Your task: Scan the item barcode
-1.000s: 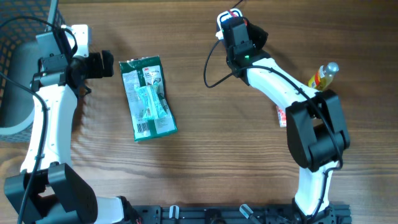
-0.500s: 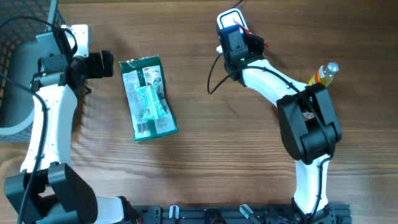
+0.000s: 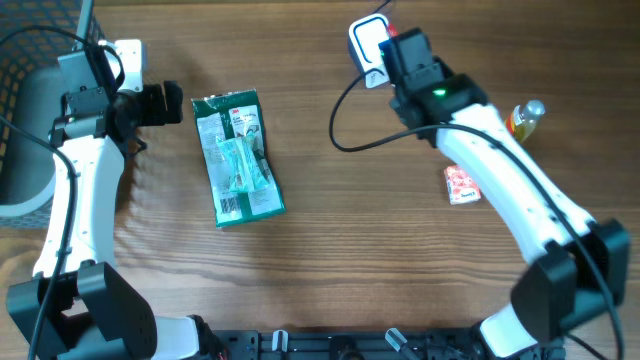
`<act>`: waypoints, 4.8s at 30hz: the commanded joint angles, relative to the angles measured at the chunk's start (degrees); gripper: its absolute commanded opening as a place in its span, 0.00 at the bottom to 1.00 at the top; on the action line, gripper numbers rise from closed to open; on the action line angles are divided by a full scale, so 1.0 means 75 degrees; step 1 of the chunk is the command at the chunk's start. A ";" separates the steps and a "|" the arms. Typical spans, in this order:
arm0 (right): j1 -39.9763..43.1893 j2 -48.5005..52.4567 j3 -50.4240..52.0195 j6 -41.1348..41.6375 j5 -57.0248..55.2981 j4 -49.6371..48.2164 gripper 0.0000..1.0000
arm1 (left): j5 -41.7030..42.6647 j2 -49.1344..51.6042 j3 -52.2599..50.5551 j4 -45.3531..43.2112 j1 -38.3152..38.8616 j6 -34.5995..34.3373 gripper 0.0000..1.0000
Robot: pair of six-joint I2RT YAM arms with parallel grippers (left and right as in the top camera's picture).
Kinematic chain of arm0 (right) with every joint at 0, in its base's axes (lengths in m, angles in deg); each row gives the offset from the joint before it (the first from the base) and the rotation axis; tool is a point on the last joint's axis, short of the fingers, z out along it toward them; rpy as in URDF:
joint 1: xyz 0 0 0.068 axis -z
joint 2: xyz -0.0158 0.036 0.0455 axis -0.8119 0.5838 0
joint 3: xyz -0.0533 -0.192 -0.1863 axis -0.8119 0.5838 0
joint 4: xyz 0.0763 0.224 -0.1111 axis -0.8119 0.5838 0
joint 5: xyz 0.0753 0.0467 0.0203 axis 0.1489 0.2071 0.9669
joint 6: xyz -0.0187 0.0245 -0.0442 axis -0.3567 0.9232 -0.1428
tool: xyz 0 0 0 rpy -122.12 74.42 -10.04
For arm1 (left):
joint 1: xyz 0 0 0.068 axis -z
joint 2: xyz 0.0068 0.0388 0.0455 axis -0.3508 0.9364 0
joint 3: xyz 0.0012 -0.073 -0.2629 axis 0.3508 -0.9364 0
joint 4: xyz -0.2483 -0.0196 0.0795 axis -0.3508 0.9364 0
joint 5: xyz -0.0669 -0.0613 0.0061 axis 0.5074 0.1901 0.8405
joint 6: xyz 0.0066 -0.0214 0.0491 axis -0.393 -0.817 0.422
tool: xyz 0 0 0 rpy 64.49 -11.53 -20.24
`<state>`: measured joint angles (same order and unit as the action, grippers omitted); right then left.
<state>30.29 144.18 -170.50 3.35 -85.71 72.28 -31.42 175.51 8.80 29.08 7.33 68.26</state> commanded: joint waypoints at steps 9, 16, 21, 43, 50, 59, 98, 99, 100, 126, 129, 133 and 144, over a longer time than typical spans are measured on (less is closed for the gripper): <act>0.1139 0.0064 0.1664 0.4937 0.2483 0.2433 0.04 | 0.0090 -0.0099 0.0102 -0.0020 -0.0020 0.0093 1.00; 0.1314 0.0067 0.2439 0.5307 0.1565 0.2206 0.04 | 0.0090 -0.0099 0.0102 -0.0020 -0.0020 0.0093 1.00; 0.1332 0.0067 0.2527 0.5170 0.1568 0.1999 0.40 | 0.0090 -0.0099 0.0102 -0.0020 -0.0020 0.0093 1.00; -0.0714 0.0085 0.2547 0.6449 0.6528 -0.1810 0.83 | 0.0090 -0.0099 0.0102 -0.0020 -0.0020 0.0093 1.00; -0.1923 0.0082 0.2547 0.6449 0.6525 -0.2425 1.00 | 0.0090 -0.0099 0.0102 -0.0023 -0.0020 0.0093 1.00; -0.1955 0.0082 0.2547 0.6449 0.6525 -0.2425 1.00 | 0.0090 -0.0099 0.0102 0.0009 -0.0020 0.0093 1.00; -0.1853 0.0087 0.0516 0.6417 0.6828 -0.2159 0.71 | 0.0090 -0.0099 0.0102 0.0009 -0.0020 0.0093 1.00; -0.1865 0.0090 0.0157 0.6304 0.6723 -0.2060 0.71 | 0.0090 -0.0099 0.0102 0.0009 -0.0020 0.0093 1.00; -0.1900 0.0090 -0.0044 0.6283 0.6505 -0.2107 0.70 | 0.0090 -0.0099 0.0102 0.0009 -0.0020 0.0093 1.00; -0.4074 0.3214 0.0070 0.7396 0.6339 -0.2253 0.45 | 0.0090 -0.0099 0.0102 0.0009 -0.0020 0.0093 1.00; -0.3934 0.2841 -0.0224 0.6764 0.6181 -0.1816 0.44 | 0.0090 -0.0099 0.0102 0.0009 -0.0017 0.0093 1.00; -0.3386 0.2043 -0.0659 0.6540 0.5584 -0.1638 0.48 | 0.0090 -0.0099 0.0102 0.0009 -0.0020 0.0093 1.00; -0.2987 0.2428 0.0294 0.7245 0.5345 -0.1638 0.42 | 0.0090 -0.0099 0.0102 0.0009 -0.0020 0.0093 1.00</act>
<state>9.03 159.30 -171.22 55.83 -44.67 60.80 -31.42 175.51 8.80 29.25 7.33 68.26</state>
